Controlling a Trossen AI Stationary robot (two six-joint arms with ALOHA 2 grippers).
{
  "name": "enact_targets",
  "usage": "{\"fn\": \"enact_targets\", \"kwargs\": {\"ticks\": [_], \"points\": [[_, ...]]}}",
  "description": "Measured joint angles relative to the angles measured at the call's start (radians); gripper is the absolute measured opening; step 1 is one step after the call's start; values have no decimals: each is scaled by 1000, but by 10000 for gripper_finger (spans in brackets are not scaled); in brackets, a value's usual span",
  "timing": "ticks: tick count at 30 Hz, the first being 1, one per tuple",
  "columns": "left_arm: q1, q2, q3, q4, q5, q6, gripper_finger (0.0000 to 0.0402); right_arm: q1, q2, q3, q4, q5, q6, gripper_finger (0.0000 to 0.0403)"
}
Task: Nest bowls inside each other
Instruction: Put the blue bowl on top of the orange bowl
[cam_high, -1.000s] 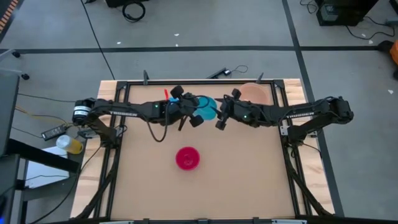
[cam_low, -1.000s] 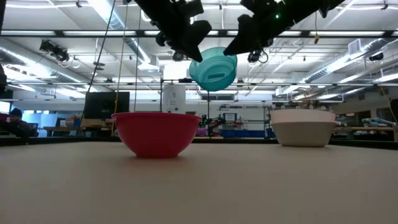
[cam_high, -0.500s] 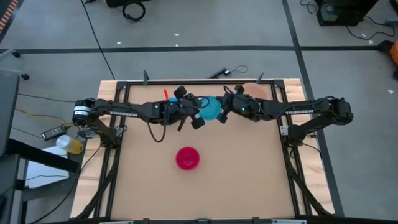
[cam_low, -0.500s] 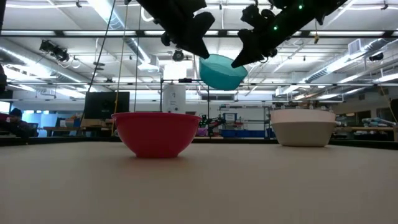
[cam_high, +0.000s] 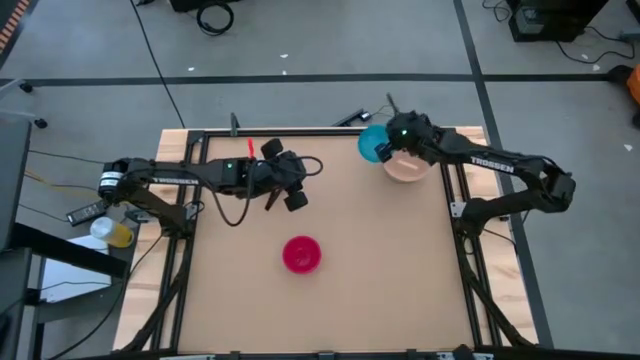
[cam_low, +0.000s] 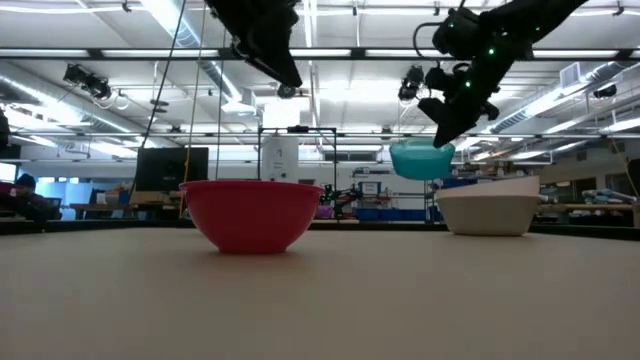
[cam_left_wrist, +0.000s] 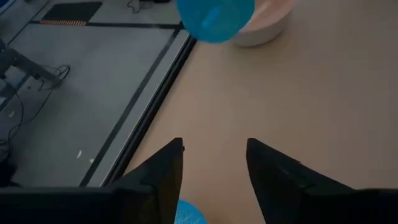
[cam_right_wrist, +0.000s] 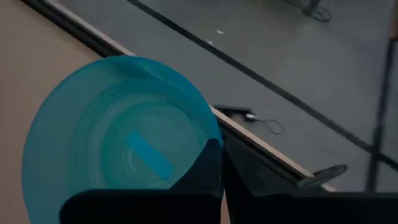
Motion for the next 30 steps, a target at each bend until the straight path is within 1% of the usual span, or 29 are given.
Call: {"fn": "enact_targets", "kwargs": {"ticks": [2, 4, 8, 10, 13, 16, 19, 24, 25, 27, 29, 30], "points": [[1, 0, 0, -23, -3, -9, 180, -37, -36, 0, -3, -33, 0, 6], [0, 0, 0, -44, -3, -21, 180, -68, -73, 1, -45, -40, 2, 6], [0, 0, 0, -80, -3, -24, 181, -137, -118, -3, -218, -53, 46, 6], [0, 0, 0, -80, -3, -24, 181, -163, -128, -24, -237, -83, 62, 6], [0, 0, 0, -79, -3, -24, 181, -186, -123, -75, -241, -160, 81, 6], [0, 0, 0, -79, -3, -27, 181, -205, -108, -128, -216, -160, 95, 7], [0, 0, 0, -79, -3, -27, 181, -223, -95, -173, -179, -141, 116, 33], [10, 20, 0, -87, 1, -28, 181, -240, -92, -211, -151, -147, 128, 100], [13, 31, 0, -95, 21, -28, 181, -240, -92, -212, -151, -147, 131, 111], [20, 57, -12, -88, 103, -27, 180, -240, -94, -212, -148, -147, 130, 132], [22, 81, -59, -44, 165, -21, 180, -239, -111, -213, -141, -146, 123, 147], [23, 90, -85, -24, 173, -19, 180, -239, -127, -213, -127, -141, 118, 152]]}}
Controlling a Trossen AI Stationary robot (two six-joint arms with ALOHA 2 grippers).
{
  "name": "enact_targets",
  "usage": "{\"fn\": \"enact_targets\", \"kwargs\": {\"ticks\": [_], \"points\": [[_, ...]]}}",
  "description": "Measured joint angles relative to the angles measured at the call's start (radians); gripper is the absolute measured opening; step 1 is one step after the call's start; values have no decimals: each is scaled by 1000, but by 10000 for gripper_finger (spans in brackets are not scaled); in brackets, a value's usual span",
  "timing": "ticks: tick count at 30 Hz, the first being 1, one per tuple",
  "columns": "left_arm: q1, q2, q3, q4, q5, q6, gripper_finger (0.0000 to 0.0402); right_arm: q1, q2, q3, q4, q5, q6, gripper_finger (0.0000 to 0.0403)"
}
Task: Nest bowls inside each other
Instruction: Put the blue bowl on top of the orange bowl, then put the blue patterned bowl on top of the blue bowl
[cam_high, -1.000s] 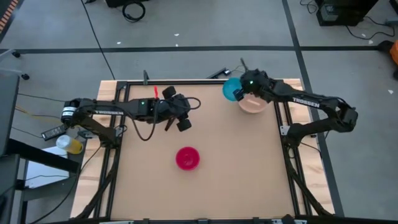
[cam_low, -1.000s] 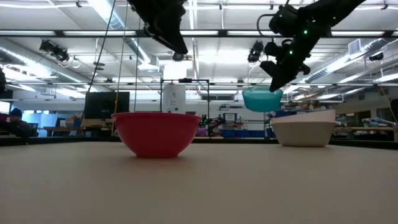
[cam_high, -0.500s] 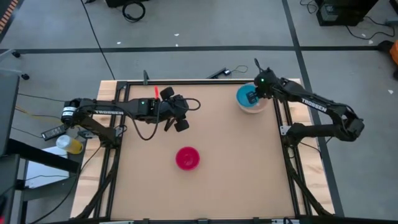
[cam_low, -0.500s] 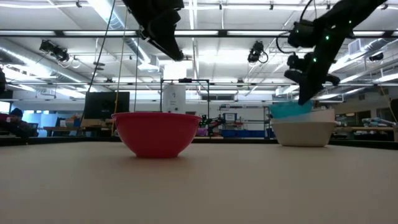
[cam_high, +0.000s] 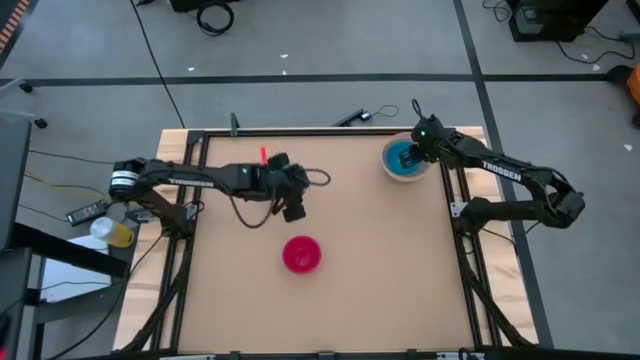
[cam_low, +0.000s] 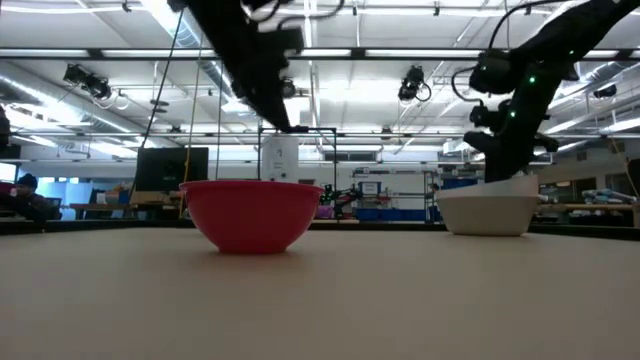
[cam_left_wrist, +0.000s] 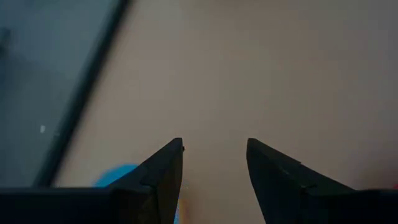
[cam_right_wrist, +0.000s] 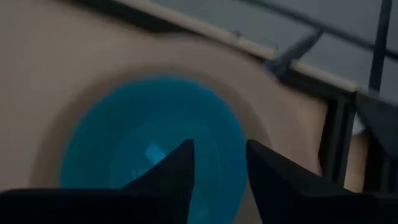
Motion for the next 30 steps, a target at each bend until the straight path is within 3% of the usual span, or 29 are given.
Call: {"fn": "enact_targets", "kwargs": {"ticks": [8, 13, 25, 30], "points": [[29, 9, -208, 15, 0, -76, 180, 5, -160, 0, 15, 22, -5, 160], [86, 8, -295, 57, -18, -77, 180, 14, -221, 0, 1, -72, 0, 160], [113, 3, -301, 141, -54, -21, 155, 136, -240, 0, 1, -138, 3, 160], [156, 11, -301, 141, -89, 69, 153, 223, -221, 0, 32, -235, 13, 160]]}}
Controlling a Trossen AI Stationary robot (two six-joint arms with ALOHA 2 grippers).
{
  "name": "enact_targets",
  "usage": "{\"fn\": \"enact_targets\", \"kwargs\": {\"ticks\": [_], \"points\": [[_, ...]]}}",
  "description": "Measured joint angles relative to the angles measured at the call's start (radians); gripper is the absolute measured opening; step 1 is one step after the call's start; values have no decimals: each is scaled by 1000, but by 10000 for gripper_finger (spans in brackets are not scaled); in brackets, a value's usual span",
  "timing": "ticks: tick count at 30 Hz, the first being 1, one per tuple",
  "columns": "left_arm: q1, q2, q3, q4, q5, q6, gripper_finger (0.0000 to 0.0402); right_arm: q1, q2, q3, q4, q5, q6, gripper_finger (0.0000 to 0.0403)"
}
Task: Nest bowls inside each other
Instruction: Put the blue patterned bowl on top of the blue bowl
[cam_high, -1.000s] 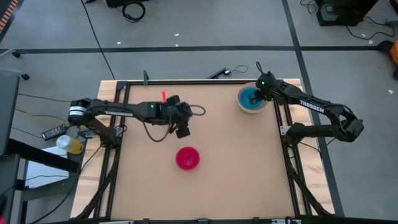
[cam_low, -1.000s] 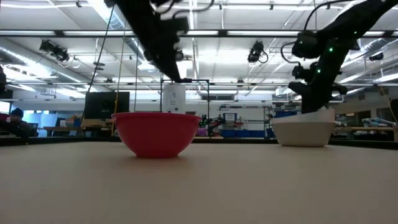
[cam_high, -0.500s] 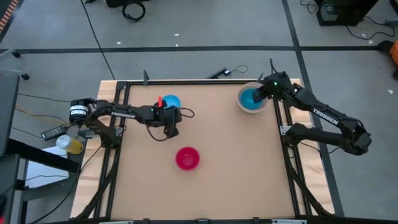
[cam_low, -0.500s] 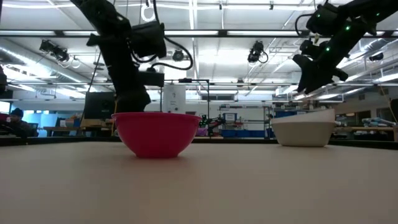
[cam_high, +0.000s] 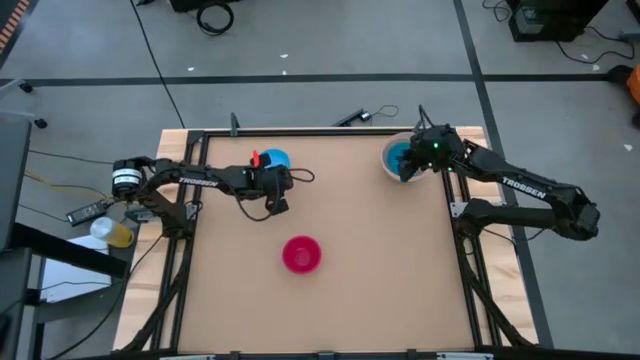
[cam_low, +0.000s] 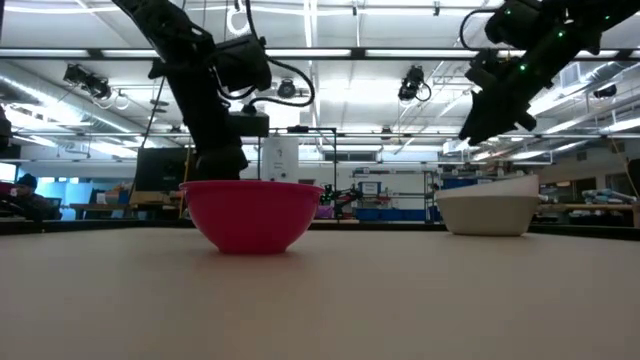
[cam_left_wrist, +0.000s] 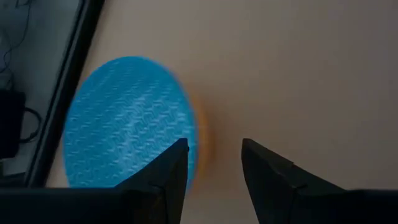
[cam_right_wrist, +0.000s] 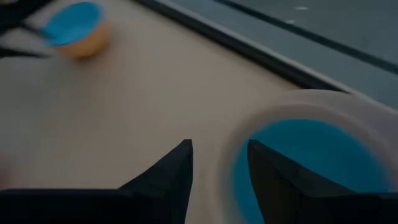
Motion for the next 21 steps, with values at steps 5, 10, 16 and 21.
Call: {"fn": "enact_targets", "kwargs": {"ticks": [5, 10, 16, 21], "points": [[75, 2, -6, -2, 34, 30, 153, 123, 12, 0, 44, 2, 27, 160], [129, 13, -6, 5, 156, 101, 127, 221, 15, 0, 96, 48, 40, 160], [136, 34, -9, 14, 209, 215, 16, 296, 15, 0, 109, 89, 48, 160], [75, 20, 35, 59, 170, 335, 8, 346, 6, 0, 78, 128, 55, 160]]}}
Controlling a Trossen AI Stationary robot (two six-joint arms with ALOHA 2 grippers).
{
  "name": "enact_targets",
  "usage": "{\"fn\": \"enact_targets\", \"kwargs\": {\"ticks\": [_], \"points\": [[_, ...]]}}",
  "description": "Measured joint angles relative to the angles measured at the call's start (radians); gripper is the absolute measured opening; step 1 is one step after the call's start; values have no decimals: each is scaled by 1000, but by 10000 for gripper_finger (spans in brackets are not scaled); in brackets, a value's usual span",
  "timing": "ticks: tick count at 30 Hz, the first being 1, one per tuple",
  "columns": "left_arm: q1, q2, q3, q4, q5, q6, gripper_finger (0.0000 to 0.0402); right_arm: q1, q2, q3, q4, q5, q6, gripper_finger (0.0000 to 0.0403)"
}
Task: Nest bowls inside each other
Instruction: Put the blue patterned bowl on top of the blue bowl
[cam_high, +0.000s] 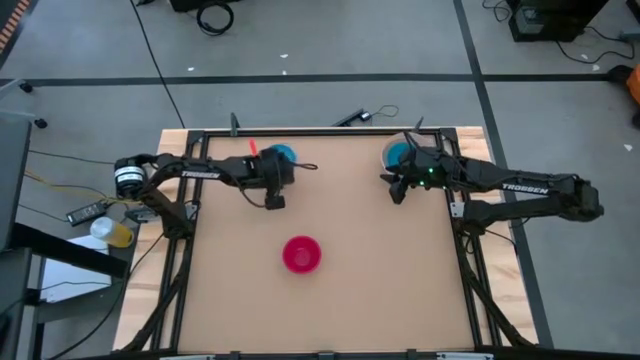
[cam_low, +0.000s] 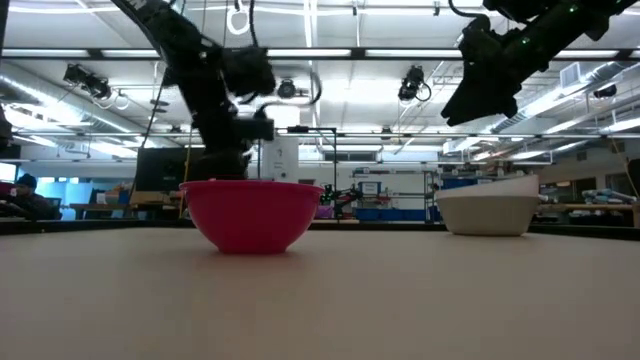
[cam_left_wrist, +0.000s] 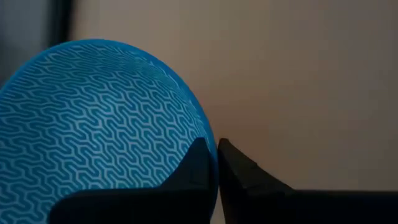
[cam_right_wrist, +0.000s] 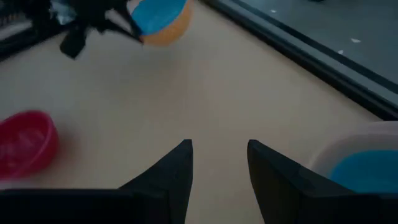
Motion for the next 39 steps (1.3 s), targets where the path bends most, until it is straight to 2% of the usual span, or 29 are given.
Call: {"fn": "enact_targets", "kwargs": {"ticks": [4, 8, 10, 14, 16, 19, 22, 25, 29, 35, 39], "points": [[-112, 0, 80, 26, -38, 253, 8, 38, 5, 0, 1, -71, -55, 160], [-238, 13, 123, 75, -53, 582, 8, 59, 37, 0, 110, -52, -34, 160], [-288, 34, 140, 106, -119, 667, 8, 68, 64, 0, 191, -48, -45, 160], [-328, 85, 176, 115, -304, 699, 8, 99, 144, 0, 361, -47, -115, 160], [-330, 114, 192, 113, -348, 698, 9, 121, 193, 1, 455, -20, -160, 160], [-331, 159, 217, 115, -366, 696, 10, 147, 262, 1, 565, 82, -249, 160], [-330, 200, 240, 130, -388, 694, 12, 161, 325, 1, 639, 240, -345, 160], [-329, 237, 245, 187, -448, 697, 13, 162, 379, 1, 688, 344, -396, 160], [-319, 260, 247, 267, -468, 698, 14, 163, 434, 0, 746, 338, -437, 160], [-308, 262, 247, 298, -468, 696, 14, 156, 473, 1, 791, 339, -494, 162], [-327, 262, 246, 346, -481, 760, 15, 131, 489, 2, 784, 329, -490, 158]]}}
